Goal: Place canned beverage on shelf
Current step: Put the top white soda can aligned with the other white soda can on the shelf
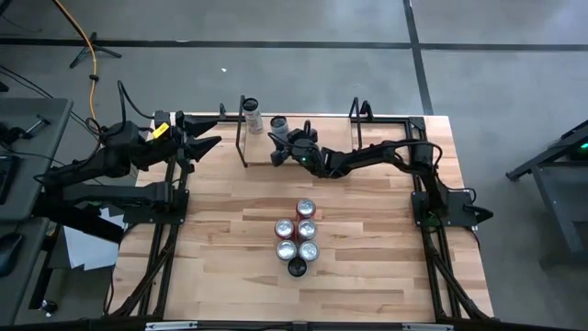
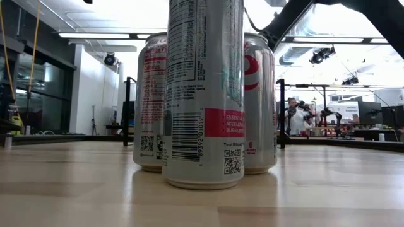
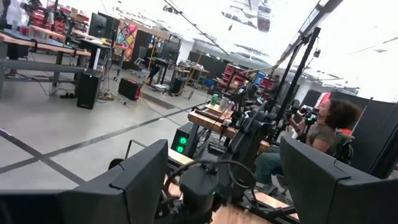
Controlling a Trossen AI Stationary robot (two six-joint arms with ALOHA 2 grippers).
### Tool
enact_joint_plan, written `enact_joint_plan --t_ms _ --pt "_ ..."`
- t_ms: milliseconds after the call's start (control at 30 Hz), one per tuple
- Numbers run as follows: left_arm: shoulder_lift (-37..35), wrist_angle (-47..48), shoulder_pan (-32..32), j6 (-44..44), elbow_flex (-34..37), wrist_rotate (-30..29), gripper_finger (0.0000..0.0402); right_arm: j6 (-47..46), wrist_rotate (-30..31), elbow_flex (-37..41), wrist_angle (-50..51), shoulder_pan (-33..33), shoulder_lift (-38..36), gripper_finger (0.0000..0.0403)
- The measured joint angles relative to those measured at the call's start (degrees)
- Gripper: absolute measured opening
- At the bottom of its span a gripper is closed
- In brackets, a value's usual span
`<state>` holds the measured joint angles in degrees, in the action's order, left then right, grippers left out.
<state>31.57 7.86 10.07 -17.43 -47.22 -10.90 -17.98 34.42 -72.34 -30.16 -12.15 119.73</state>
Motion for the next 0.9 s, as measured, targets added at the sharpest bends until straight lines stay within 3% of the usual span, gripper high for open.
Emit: enact_joint_plan --t_ms 467,900 --pt "0.0 0.0 0.0 0.0 0.0 0.0 0.0259 -0.2 1.4 0.0 4.6 -0.4 -0.2 0.027" --pt "0.0 0.1 0.0 -0.5 0.0 0.0 0.0259 -0.1 -0.9 0.1 7.9 -0.2 -0.1 0.0278"
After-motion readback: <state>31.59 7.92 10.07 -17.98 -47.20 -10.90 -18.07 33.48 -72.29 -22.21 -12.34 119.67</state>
